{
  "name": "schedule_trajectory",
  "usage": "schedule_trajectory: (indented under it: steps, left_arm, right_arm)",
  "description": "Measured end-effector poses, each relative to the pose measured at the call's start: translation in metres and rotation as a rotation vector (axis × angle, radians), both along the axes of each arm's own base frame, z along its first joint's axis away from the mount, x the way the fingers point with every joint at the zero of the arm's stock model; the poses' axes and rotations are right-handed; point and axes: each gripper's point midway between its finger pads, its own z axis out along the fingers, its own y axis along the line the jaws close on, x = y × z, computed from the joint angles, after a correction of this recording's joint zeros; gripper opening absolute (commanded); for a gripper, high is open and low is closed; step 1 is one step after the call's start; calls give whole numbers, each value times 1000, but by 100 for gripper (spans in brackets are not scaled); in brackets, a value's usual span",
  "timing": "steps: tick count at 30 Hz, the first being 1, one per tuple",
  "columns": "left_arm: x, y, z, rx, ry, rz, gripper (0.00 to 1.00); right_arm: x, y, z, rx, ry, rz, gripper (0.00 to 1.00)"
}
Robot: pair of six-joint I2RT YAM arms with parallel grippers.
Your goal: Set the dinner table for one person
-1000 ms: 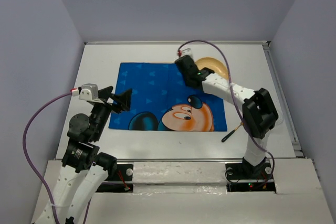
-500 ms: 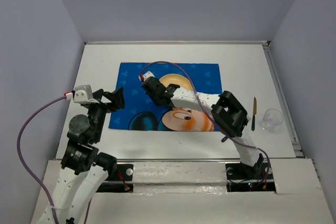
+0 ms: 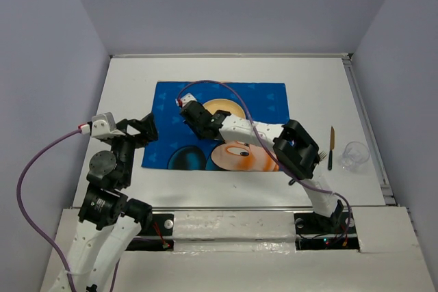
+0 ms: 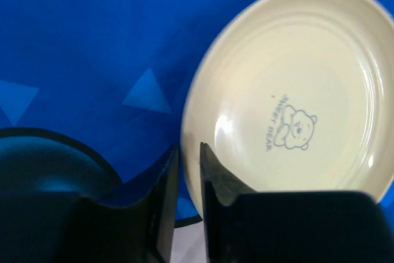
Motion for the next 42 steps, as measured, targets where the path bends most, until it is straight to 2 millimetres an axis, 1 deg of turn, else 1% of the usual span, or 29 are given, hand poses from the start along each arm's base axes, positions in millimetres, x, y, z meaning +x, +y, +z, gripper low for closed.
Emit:
schedule_trajectory:
  steps: [1,5,7,9,11,13,14,15,16,17,18,19,20,21,22,23,24,25,27,29,30,34,36,39,42]
  left_arm:
    - [0,1,0,-2,2,6,99]
    - [0,4,-1,-7,6,21,99]
    - [0,4,-1,-9,7,22,99]
    - [0,4,-1,-11,6,23,99]
    - [-1,4,-1,-12,4,22,99]
    - [-2,4,0,-14,0,20,99]
    - [-2,4,1,-15,-4,19,99]
    - [-4,4,2,-18,-10,16,99]
    - [-5,3,4,-20,-16,11,99]
    - [-7,2,6,-24,-25,1,99]
    - [-8,0,7,-27,-32,-7,99]
    - [-11,-1,9,-32,-42,-20,99]
    - [-14,-3,12,-37,-53,-32,99]
    - [-16,-4,14,-42,-63,-42,99]
    - [-19,-6,16,-47,-74,-53,99]
    - [-22,-7,19,-53,-86,-65,99]
    - [-26,-8,22,-60,-99,-79,99]
    - [-29,-9,24,-66,-110,-91,99]
    - [-35,-12,28,-80,-130,-114,99]
    - [-42,-14,32,-94,-150,-141,99]
    - [-44,-14,34,-100,-158,-149,99]
    - [-55,-16,42,-129,-194,-190,99]
    - [-58,-17,44,-137,-201,-205,99]
    - [-62,-20,45,-145,-205,-232,99]
    - [-65,-21,45,-153,-208,-247,99]
  right_arm:
    - [-1,1,-2,0,5,-1,50]
    - [-2,2,-2,11,9,-8,66]
    - [-2,2,-2,17,12,-17,66]
    - [-2,0,1,19,6,-28,64]
    - [-2,-12,10,25,-11,-67,60]
    - [-6,-31,24,48,-20,-114,57]
    - [-8,-54,39,75,-21,-170,54]
    - [-5,-70,51,106,-29,-215,52]
    - [-1,-92,64,142,-41,-272,50]
    - [9,-130,80,209,-59,-384,49]
    - [16,-161,89,251,-75,-473,48]
    - [24,-217,103,299,-112,-622,48]
    - [28,-260,112,338,-144,-741,48]
    - [27,-298,117,366,-181,-849,48]
    - [19,-341,120,388,-225,-976,48]
    - [3,-374,120,397,-251,-1071,50]
    - [-7,-391,120,407,-266,-1122,52]
    - [-23,-409,120,420,-278,-1182,53]
    - [-47,-439,118,434,-297,-1293,55]
    - [-63,-465,117,431,-314,-1390,56]
    - [-75,-486,115,420,-326,-1467,56]
    - [-103,-527,110,360,-342,-1625,56]
    - [-113,-542,105,314,-328,-1683,56]
    - [-119,-554,94,259,-286,-1718,56]
    - [-113,-552,75,239,-189,-1693,56]
